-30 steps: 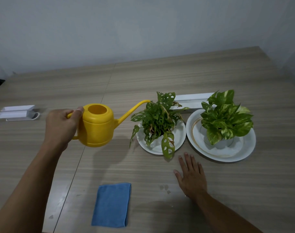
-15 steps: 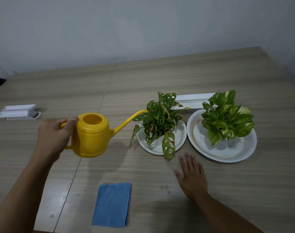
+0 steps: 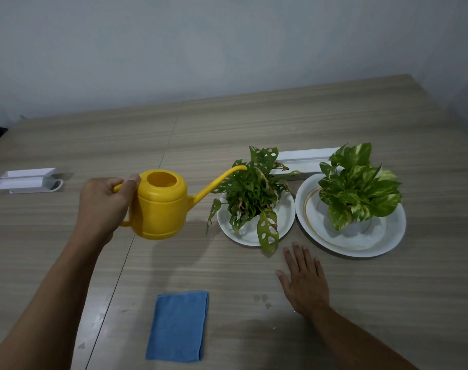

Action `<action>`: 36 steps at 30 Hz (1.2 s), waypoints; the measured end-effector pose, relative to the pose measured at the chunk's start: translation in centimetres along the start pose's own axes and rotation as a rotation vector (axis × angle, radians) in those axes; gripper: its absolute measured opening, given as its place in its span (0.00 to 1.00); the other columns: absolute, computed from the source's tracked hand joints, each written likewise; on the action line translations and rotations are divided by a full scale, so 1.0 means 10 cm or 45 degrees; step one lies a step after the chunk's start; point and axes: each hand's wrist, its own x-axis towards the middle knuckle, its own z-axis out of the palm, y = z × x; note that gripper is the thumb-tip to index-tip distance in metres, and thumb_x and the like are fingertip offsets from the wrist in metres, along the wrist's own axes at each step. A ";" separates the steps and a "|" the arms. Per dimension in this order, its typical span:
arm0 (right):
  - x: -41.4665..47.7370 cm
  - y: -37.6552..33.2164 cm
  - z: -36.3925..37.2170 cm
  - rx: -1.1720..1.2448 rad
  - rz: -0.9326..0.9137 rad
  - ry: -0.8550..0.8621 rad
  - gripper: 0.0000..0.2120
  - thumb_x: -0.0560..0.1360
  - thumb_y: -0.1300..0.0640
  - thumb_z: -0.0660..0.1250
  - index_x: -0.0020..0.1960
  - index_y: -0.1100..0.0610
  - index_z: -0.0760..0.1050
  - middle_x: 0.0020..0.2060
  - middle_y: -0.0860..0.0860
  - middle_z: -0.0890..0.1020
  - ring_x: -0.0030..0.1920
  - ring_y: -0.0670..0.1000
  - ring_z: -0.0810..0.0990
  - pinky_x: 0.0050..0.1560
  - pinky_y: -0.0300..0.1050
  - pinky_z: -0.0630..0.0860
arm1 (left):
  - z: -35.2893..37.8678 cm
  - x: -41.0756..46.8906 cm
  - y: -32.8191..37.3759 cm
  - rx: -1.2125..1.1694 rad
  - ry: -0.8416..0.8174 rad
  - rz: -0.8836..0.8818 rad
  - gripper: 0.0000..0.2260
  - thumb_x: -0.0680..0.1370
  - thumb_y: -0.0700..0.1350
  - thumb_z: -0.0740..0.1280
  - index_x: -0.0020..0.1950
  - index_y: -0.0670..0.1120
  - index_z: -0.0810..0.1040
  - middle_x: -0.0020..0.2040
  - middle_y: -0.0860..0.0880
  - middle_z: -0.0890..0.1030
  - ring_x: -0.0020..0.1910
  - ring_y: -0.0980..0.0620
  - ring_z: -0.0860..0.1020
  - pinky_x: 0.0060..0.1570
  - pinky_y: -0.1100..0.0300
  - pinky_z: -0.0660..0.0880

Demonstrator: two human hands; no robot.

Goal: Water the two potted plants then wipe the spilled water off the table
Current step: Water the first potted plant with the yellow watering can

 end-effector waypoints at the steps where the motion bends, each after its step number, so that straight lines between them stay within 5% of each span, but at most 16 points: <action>1: 0.00 0.00 0.00 0.000 -0.003 0.006 0.32 0.79 0.36 0.49 0.77 0.51 0.62 0.78 0.53 0.62 0.77 0.55 0.59 0.74 0.55 0.51 | 0.00 0.02 0.01 0.002 0.009 -0.002 0.30 0.75 0.57 0.64 0.34 0.27 0.72 0.28 0.29 0.72 0.27 0.41 0.68 0.32 0.39 0.73; 6: 0.01 0.01 0.02 -0.001 -0.009 0.034 0.32 0.79 0.36 0.49 0.78 0.50 0.60 0.78 0.53 0.61 0.77 0.54 0.57 0.74 0.55 0.51 | -0.06 0.11 0.02 0.016 0.029 -0.021 0.30 0.76 0.57 0.65 0.37 0.27 0.73 0.31 0.29 0.72 0.30 0.40 0.69 0.35 0.36 0.74; 10: 0.01 0.02 0.03 -0.005 -0.012 0.043 0.32 0.79 0.36 0.49 0.79 0.49 0.57 0.79 0.53 0.59 0.78 0.54 0.58 0.74 0.54 0.50 | -0.15 0.11 0.02 0.084 0.023 0.020 0.26 0.80 0.52 0.66 0.37 0.28 0.75 0.31 0.30 0.75 0.31 0.29 0.73 0.36 0.37 0.76; 23: -0.01 0.01 -0.02 -0.019 -0.004 -0.001 0.31 0.80 0.36 0.49 0.78 0.51 0.61 0.78 0.53 0.61 0.77 0.55 0.59 0.74 0.54 0.50 | -0.27 0.06 0.07 0.121 -0.040 0.070 0.21 0.82 0.45 0.66 0.39 0.27 0.76 0.32 0.30 0.76 0.34 0.28 0.74 0.37 0.46 0.74; 28: -0.01 0.00 -0.05 -0.006 0.004 -0.021 0.31 0.80 0.36 0.48 0.78 0.51 0.61 0.78 0.53 0.60 0.77 0.54 0.58 0.74 0.54 0.49 | -0.25 0.08 0.10 0.113 -0.036 0.068 0.22 0.82 0.46 0.66 0.39 0.27 0.76 0.34 0.29 0.77 0.34 0.27 0.75 0.38 0.38 0.76; 36: 0.00 -0.02 -0.09 0.003 0.036 -0.063 0.31 0.79 0.36 0.48 0.78 0.50 0.62 0.78 0.52 0.60 0.78 0.54 0.56 0.74 0.53 0.48 | -0.21 0.05 0.15 0.103 -0.045 0.074 0.22 0.82 0.46 0.66 0.36 0.28 0.75 0.31 0.32 0.75 0.29 0.43 0.71 0.36 0.53 0.70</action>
